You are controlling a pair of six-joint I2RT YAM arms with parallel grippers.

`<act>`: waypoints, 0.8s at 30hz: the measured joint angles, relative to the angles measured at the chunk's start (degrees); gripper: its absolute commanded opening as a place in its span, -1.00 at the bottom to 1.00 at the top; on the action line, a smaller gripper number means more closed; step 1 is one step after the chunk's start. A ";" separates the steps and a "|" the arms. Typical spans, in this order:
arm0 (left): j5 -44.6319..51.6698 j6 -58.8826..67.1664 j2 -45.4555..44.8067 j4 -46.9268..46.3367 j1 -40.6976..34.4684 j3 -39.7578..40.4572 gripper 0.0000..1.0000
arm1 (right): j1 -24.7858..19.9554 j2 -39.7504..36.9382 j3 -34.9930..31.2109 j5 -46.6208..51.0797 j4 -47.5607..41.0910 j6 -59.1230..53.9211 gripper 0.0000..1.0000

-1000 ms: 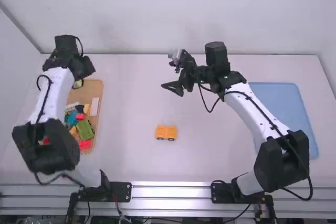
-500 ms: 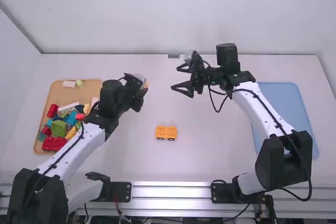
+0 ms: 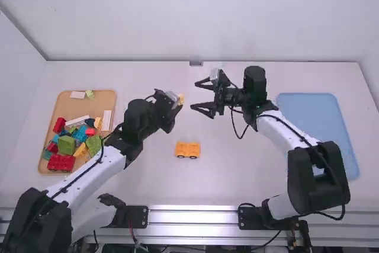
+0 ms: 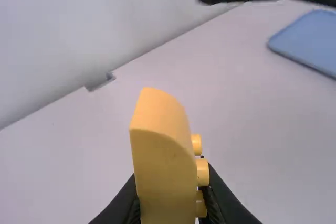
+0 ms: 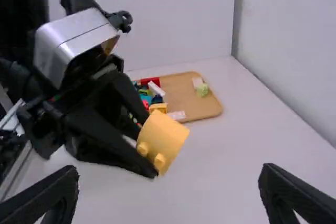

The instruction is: Assemble lego blocks to make yellow taxi

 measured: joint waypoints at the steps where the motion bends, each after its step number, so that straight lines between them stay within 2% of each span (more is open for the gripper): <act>1: -1.49 -0.52 0.11 0.70 -1.09 0.00 -0.96 | 0.59 0.00 -1.44 0.74 3.50 2.99 0.72; 3: -3.76 -1.25 0.63 2.60 -2.49 0.00 -0.96 | 1.27 0.00 -3.72 1.88 8.63 8.07 0.64; 4: -4.92 -1.57 1.14 3.78 -3.10 0.00 -0.96 | 1.31 0.00 -4.44 2.32 10.10 10.25 0.35; 5: -5.92 -2.12 1.79 5.09 -3.63 0.00 -0.96 | 1.14 0.00 -5.07 2.89 11.23 13.11 0.20; 13: -3.85 -3.63 8.07 14.86 -3.91 0.00 -0.96 | 1.92 0.00 -5.33 4.92 12.09 20.85 0.19; 24: -0.17 -7.41 12.07 19.76 -3.93 0.00 -0.96 | 2.19 0.02 -5.33 12.24 9.53 21.55 0.19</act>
